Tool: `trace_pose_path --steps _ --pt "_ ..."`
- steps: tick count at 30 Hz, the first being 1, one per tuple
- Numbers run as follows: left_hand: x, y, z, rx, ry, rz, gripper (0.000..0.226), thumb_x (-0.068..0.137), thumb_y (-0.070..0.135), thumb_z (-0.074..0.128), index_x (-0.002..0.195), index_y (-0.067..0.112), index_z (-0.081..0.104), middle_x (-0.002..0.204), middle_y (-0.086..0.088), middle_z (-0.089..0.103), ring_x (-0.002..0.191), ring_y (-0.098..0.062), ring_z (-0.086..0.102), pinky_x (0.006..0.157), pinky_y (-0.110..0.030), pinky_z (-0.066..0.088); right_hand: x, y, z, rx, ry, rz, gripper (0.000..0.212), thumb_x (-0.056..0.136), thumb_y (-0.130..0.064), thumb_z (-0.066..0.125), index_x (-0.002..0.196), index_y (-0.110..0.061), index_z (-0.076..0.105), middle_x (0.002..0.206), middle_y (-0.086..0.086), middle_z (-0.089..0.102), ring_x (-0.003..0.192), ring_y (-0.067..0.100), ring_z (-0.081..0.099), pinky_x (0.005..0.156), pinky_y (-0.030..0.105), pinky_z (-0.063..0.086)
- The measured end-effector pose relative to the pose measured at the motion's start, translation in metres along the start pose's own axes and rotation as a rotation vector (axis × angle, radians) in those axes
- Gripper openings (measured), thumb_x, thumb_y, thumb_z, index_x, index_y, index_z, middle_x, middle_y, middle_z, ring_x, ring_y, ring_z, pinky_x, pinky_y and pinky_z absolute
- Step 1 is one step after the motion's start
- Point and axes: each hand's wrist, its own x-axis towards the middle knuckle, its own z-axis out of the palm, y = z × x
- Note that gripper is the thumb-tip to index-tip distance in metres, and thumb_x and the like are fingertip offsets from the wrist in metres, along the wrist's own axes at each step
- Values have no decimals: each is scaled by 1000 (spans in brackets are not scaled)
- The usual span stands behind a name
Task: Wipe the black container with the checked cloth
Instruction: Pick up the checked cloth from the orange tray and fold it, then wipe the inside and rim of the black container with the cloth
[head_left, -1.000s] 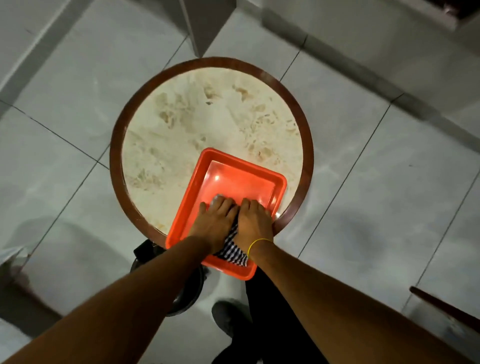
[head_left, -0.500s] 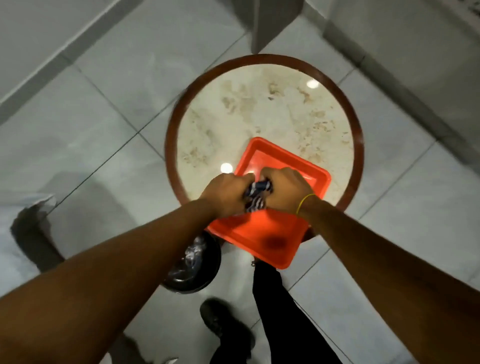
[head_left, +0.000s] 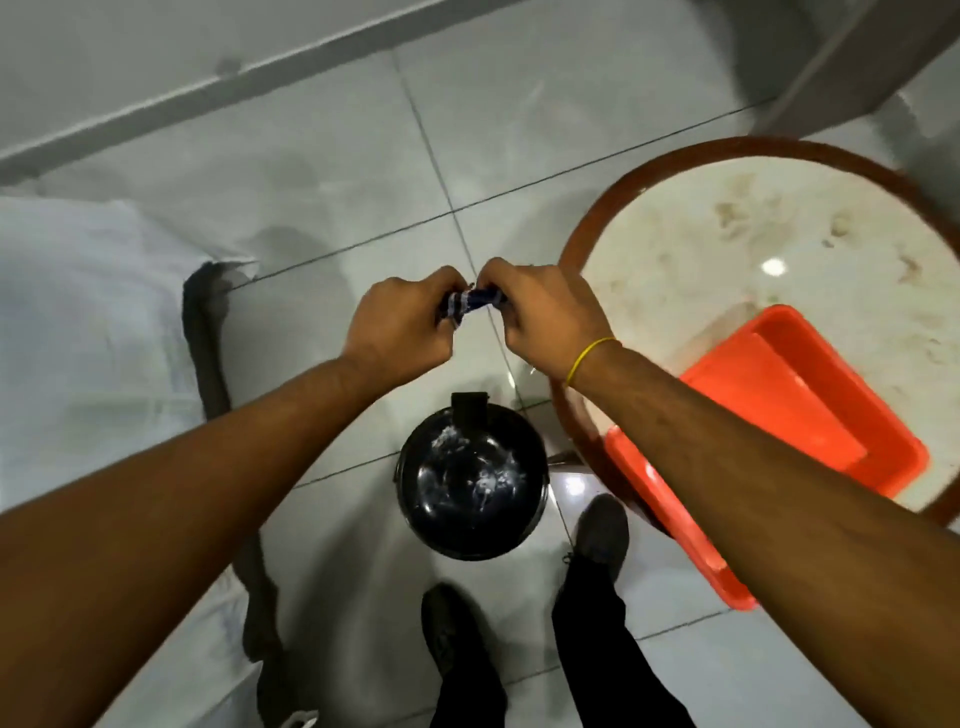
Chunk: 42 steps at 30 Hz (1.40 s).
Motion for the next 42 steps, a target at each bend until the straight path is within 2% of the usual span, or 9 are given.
trace_pose_path --steps 6,10,13,17,20,23,29,35,42 --pt "-111 -91 127 22 10 -128 17 91 16 66 108 12 63 84 -11 75 70 -38 70 56 -42 55 -21 -35 166 -48 -158 -63 35 86 1 68 117 -14 71 109 13 79 104 42 74 90 45 52" --pt "-200 -102 221 -52 -443 -189 46 90 27 64 135 19 60 142 -6 64 137 -31 55 107 -47 43 -86 -19 266 -166 -569 -97 48 90 -10 67 138 -14 63 148 12 63 142 38 56 117 46 42" --pt "-256 -101 257 -211 -251 -297 69 89 32 64 154 21 43 170 0 32 161 -20 10 124 -55 18 -129 -4 307 -176 -640 -47 74 87 -24 68 159 -15 51 180 6 28 168 37 23 136 52 23" --pt "-279 -106 270 -445 120 -774 59 94 45 64 144 22 43 155 -8 48 149 -30 39 114 -50 36 -141 -8 331 -137 -342 -4 78 95 -32 64 167 -14 41 182 13 27 168 39 25 135 58 28" --pt "-265 -114 282 -777 184 -1067 48 102 38 59 141 13 46 128 -6 59 115 -27 59 100 -42 48 -116 -16 351 -171 -265 21 79 105 -48 54 173 -17 29 184 12 20 171 38 19 136 62 23" --pt "-231 -129 293 -1112 115 -1271 42 109 38 45 134 7 57 130 -13 67 114 -27 64 106 -46 51 -89 -19 375 -219 -240 65 78 109 -56 41 175 -19 22 185 10 16 172 36 12 137 65 13" --pt "-211 -157 313 -1073 91 -1224 43 109 44 39 120 8 60 118 -14 70 109 -30 68 96 -44 55 -54 -35 408 -191 -32 271 78 107 -57 32 172 -15 31 183 10 23 173 33 12 137 64 8" --pt "-218 -166 329 -1203 92 -1306 14 101 34 52 95 24 59 102 -11 71 88 -26 67 77 -41 55 -37 -49 419 -167 42 418 76 106 -51 40 169 -10 38 179 9 35 172 31 17 136 65 10" --pt "-217 -167 334 -1446 203 -1366 16 100 17 50 102 13 65 109 -18 76 98 -33 74 86 -44 62 -60 -10 419 -233 -45 0 76 107 -60 39 168 -15 37 176 8 36 167 33 26 134 66 14"
